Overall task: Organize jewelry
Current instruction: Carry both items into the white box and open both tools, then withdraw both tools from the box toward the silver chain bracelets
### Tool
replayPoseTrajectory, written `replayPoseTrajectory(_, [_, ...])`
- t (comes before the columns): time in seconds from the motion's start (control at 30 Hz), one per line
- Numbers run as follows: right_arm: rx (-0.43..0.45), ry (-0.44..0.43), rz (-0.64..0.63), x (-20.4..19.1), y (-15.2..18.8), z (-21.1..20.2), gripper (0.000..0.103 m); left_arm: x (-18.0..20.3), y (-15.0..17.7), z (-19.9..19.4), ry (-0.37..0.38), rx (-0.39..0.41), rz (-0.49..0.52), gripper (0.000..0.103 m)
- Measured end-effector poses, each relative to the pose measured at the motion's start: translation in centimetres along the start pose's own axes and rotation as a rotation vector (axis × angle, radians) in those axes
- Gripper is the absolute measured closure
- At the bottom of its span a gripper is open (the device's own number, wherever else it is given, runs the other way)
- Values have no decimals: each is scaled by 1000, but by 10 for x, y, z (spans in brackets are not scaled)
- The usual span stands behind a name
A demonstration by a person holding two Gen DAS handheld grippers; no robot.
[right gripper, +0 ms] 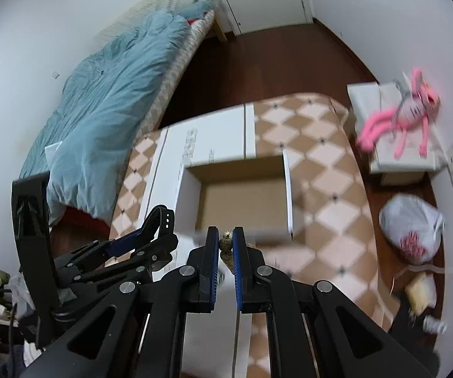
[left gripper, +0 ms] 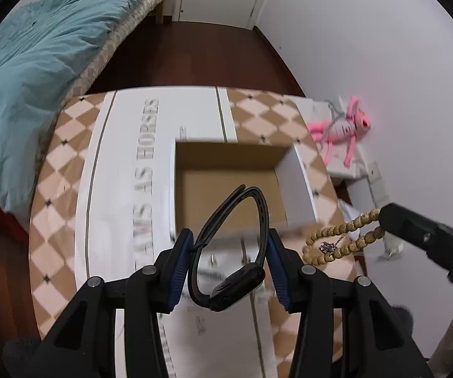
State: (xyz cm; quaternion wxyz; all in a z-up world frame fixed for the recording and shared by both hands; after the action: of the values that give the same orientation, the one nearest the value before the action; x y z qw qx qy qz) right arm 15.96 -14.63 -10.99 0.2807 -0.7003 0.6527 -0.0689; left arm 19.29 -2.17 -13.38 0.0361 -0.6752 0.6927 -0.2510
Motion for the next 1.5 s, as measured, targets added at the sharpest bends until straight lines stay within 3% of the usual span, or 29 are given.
replayPoseTrajectory(0.17, [-25,8,-11,3,-34,35,94,-12,-30,27,2,-40,-33,60])
replayPoseTrajectory(0.37, [-93,6,5,15,-52,83,94,-19,-49,54,10,-100,-105,52])
replayPoseTrajectory(0.5, [-165,-33,55,28,-52,111,93,-24,-59,59,-12,-99,-122,18])
replayPoseTrajectory(0.53, [-172,-31,66,32,-51,114,89,-25,-61,58,-23,-91,-120,18])
replayPoseTrajectory(0.63, [-186,-17,74,41,-47,119,43,-28,-65,53,-56,-72,-111,13])
replayPoseTrajectory(0.77, [-172,39,57,50,-44,116,30,-37,-68,44,-119,-17,-89,7])
replayPoseTrajectory(0.87, [-153,175,-5,59,-41,111,14,-45,-65,39,-211,27,-54,7])
replayPoseTrajectory(0.93, [-158,289,-56,66,-33,110,14,-49,-59,36,-254,65,-33,6])
replayPoseTrajectory(1.03, [-163,356,-80,74,-20,116,5,-51,-51,38,-288,78,-15,1])
replayPoseTrajectory(1.13, [-157,407,-90,83,-11,120,5,-52,-42,42,-304,80,2,1])
replayPoseTrajectory(1.5, [-105,440,-85,80,-3,101,5,-44,-30,34,-307,93,-8,1])
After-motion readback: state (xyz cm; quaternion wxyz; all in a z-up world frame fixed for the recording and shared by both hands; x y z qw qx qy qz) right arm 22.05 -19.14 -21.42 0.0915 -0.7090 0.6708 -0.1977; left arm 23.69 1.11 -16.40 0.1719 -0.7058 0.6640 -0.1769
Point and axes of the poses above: each gripper's, at about its wrist camera, not at the fingertips, and z roughly the way its jaws point, x to its right, y to its underside, the point moved 9 cm from there along z, roughly the way its jaws point, and after that the axes turned 5 degrees about -z, right-handed, at the moved point
